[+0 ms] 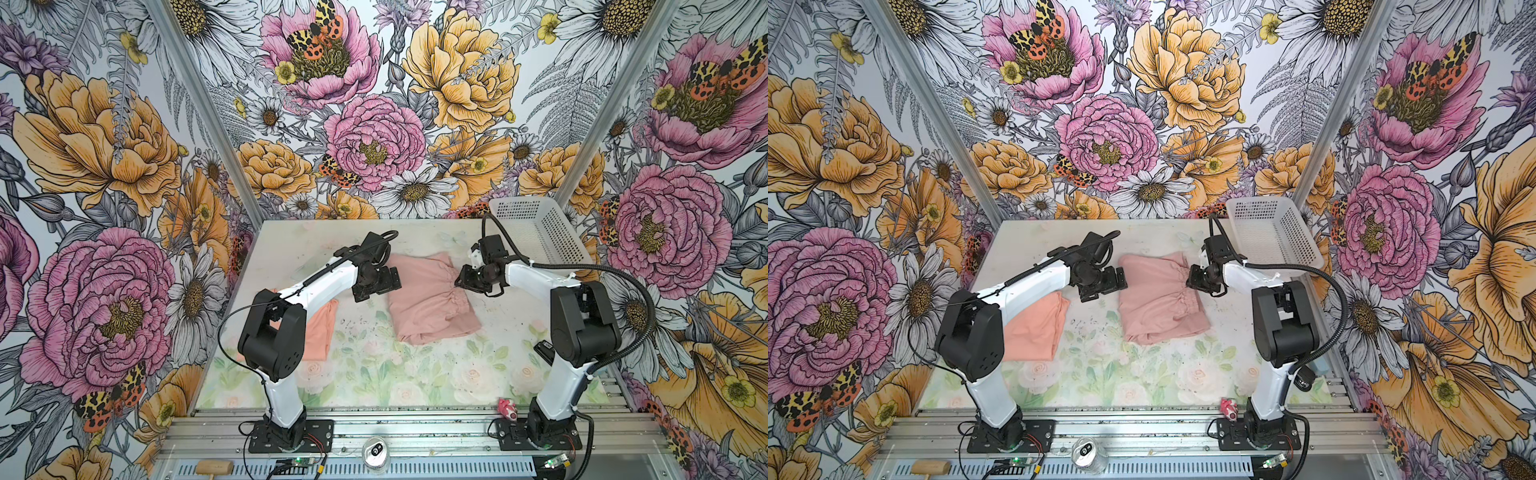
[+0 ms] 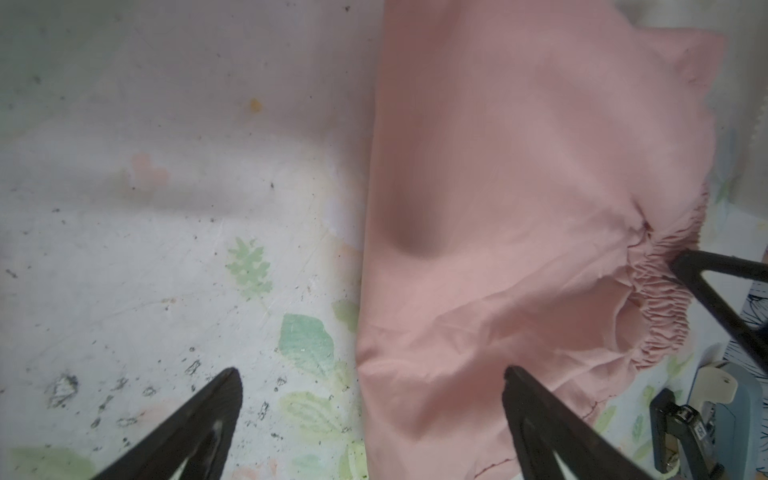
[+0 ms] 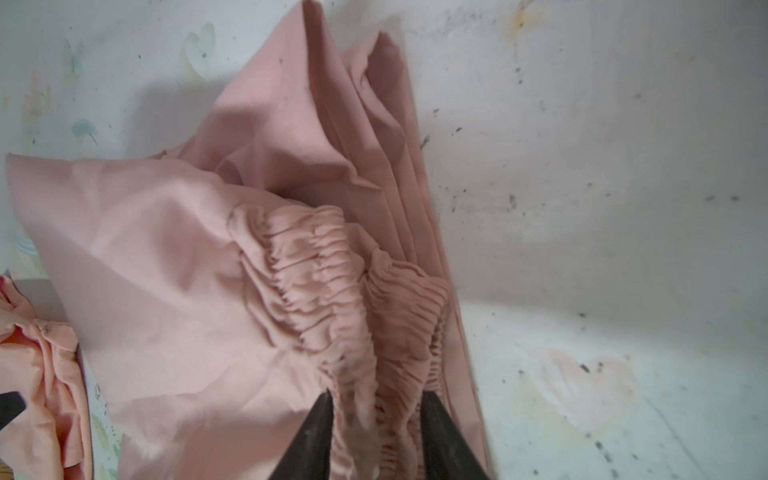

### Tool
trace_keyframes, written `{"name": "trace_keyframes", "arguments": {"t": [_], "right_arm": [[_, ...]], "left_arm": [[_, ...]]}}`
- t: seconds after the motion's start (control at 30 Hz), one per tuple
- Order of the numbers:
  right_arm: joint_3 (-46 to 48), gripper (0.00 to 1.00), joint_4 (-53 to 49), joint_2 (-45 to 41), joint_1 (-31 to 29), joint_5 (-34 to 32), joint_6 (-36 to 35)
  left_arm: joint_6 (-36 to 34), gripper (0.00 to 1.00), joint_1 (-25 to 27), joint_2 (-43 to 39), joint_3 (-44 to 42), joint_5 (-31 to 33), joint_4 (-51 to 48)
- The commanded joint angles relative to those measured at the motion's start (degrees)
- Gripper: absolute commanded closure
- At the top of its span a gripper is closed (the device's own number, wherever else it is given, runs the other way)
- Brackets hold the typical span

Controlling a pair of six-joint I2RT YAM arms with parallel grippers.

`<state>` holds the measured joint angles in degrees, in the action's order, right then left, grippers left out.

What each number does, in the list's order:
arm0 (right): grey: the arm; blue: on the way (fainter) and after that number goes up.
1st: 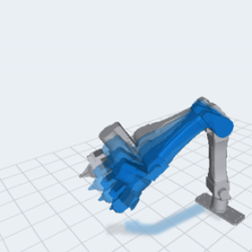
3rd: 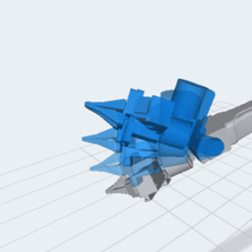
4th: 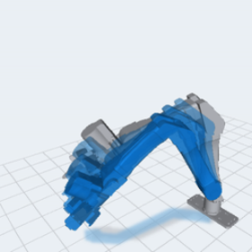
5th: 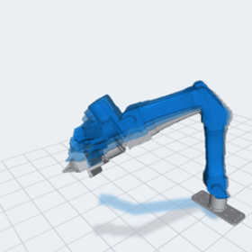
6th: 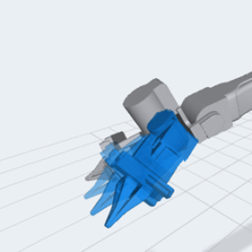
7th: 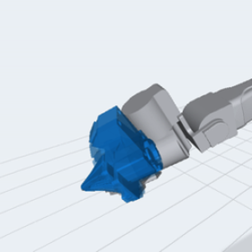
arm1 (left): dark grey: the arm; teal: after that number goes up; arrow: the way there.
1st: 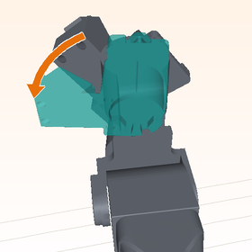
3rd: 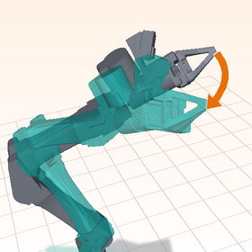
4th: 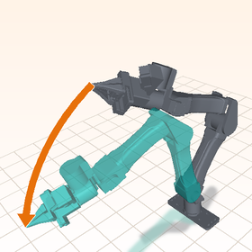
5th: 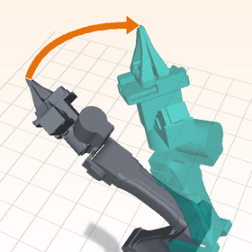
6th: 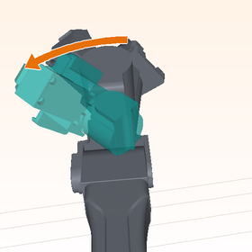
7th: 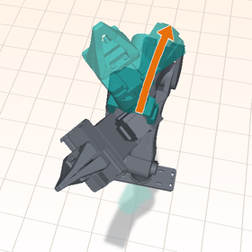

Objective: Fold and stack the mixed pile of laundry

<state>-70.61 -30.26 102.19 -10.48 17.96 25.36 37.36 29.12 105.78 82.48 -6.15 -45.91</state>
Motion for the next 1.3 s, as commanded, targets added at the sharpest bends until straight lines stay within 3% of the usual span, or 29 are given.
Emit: {"name": "trace_keyframes", "arguments": {"t": [0.0,0.2,0.3,0.43,0.57,0.73,0.87,0.97,1.07,1.27], "right_arm": [[-0.11,0.58,-3.47,-5.54,-0.7,-2.3,0.08],[7.07,0.57,-3.86,-13.36,-5.84,-0.75,6.63],[12.59,0.54,-0.56,-16.25,-9.43,1.34,12.53],[19.29,0.5,1.82,-17.38,-10.69,0.52,18.1],[21.88,0.45,1.79,-16.98,-10.91,-2.17,19.33],[20.75,0.43,1.78,-12.17,-10.55,-5.59,17.88],[19.06,0.42,1.76,-7.69,-9.45,-7.5,15.22],[17.1,0.43,1.51,-5.22,-7.75,-8.28,12.92],[13.65,0.43,0.91,-1.91,-6.45,-8.55,9.6],[1.38,0.43,-2.43,6.87,-4.85,-7.54,1.34]], "left_arm": [[-3.05,0.01,-0.92,3.02,1.75,-2.41,3.83],[-5.23,0.01,-1.78,4.96,2.56,-3.0,6.23],[-10.3,0.01,-1.74,6.25,7.2,-4.07,5.56],[-20.53,0.01,-0.16,13.19,21.38,-2.38,-2.65],[-27.64,0.01,1.02,21.44,34.85,-0.47,-8.43],[-32.31,0.01,0.79,33.16,49.95,1.27,-13.99],[-32.17,0.01,-1.14,40.12,56.45,-0.23,-15.28],[-30.38,0.02,-3.77,42.5,56.64,-1.97,-15.43],[-29.66,0.1,-5.85,41.73,53.34,-3.9,-15.28],[-29.01,0.13,-6.76,33.39,38.47,-2.99,-14.88]]}}
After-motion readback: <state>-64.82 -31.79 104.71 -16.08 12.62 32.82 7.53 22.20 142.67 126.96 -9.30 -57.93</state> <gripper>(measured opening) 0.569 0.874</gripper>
